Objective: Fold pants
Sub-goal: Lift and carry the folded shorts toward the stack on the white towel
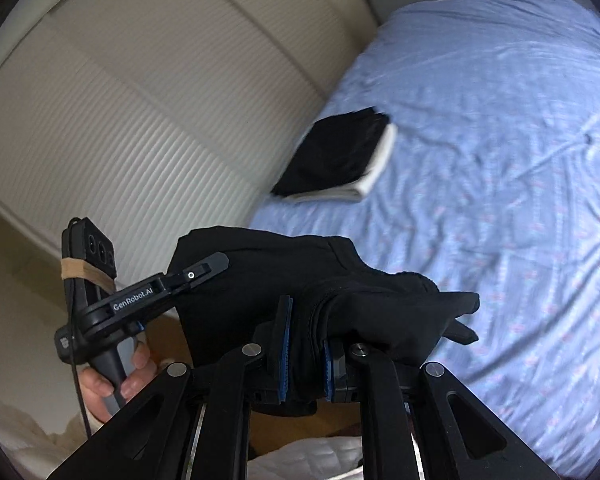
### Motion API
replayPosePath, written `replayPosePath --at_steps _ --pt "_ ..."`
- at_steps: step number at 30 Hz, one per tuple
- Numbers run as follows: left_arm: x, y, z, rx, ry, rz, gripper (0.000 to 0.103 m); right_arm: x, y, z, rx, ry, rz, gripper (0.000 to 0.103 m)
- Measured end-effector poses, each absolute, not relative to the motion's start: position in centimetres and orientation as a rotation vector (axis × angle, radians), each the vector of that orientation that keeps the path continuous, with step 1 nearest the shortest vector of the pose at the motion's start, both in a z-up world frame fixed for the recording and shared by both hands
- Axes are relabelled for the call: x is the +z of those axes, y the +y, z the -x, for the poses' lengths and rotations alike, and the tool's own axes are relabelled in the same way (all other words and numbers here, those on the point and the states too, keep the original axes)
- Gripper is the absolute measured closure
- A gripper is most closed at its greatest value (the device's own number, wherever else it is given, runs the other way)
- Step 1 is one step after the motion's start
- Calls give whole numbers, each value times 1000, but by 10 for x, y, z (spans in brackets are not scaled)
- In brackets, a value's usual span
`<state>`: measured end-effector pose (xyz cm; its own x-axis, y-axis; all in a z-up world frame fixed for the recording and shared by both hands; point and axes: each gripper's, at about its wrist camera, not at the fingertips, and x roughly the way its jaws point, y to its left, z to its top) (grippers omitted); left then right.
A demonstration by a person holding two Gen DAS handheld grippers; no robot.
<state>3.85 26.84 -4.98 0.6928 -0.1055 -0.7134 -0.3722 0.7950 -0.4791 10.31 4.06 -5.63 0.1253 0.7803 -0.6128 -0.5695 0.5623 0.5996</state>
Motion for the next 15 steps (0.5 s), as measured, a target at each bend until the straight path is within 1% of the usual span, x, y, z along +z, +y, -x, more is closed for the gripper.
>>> replayPosePath --at_steps 6,9,12,15 --pt "-48 317 0 222 751 696 92 -49 95 -92 1073 1050 -194 89" --pt "-48 354 11 222 740 697 92 -46 132 -83 1079 1045 -180 89" --pt "-49 393 10 196 761 683 92 -43 171 -72 1052 1031 -205 89" --pt "-46 442 -4 124 816 642 92 -45 209 -63 971 1022 -288 89"
